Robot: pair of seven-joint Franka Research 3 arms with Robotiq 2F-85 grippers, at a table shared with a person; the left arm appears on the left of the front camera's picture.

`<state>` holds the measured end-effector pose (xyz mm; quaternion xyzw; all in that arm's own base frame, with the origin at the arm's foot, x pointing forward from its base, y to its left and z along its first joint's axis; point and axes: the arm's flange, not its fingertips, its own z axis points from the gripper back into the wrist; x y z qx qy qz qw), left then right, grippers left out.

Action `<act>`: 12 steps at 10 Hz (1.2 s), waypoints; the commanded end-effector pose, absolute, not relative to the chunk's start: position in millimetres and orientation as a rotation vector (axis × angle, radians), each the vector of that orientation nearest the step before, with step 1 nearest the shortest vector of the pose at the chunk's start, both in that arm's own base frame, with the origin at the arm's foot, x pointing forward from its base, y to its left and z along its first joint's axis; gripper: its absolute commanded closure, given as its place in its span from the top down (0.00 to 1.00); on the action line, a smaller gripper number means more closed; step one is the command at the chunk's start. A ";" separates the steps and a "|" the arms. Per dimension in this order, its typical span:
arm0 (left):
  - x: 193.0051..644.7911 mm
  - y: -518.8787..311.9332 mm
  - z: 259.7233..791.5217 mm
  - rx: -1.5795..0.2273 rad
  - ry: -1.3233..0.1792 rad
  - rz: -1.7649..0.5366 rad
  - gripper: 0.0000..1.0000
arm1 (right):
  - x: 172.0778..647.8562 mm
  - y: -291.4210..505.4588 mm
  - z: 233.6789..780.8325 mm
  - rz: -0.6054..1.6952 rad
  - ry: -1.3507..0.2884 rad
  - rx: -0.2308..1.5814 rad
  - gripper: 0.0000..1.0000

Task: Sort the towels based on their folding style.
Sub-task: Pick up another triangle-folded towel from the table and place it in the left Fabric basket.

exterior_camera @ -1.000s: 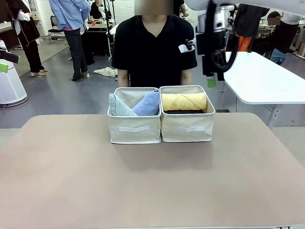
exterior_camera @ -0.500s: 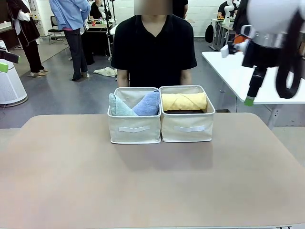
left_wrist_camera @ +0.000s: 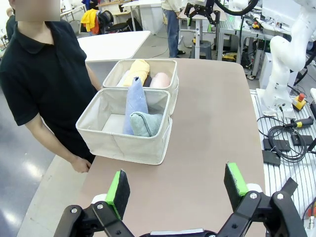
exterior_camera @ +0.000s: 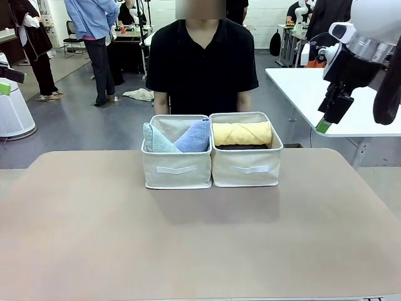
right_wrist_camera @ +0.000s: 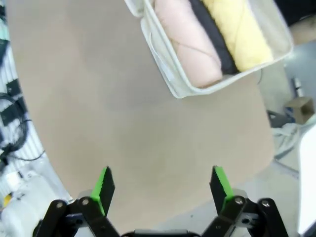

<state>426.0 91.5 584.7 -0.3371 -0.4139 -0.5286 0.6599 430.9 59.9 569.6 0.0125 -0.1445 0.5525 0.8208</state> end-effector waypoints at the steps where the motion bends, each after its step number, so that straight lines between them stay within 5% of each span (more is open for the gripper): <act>1: 424.6 92.0 585.6 -0.774 -0.948 -1.199 1.00 | 420.0 53.6 573.3 1.179 -0.297 -0.003 1.00; 8: 424.6 92.0 585.6 -0.774 -0.948 -1.199 1.00 | 424.2 55.2 577.3 1.176 -0.313 0.010 1.00; 12: 424.6 92.0 585.6 -0.774 -0.948 -1.199 1.00 | 397.6 -77.4 626.1 1.506 -0.507 0.560 1.00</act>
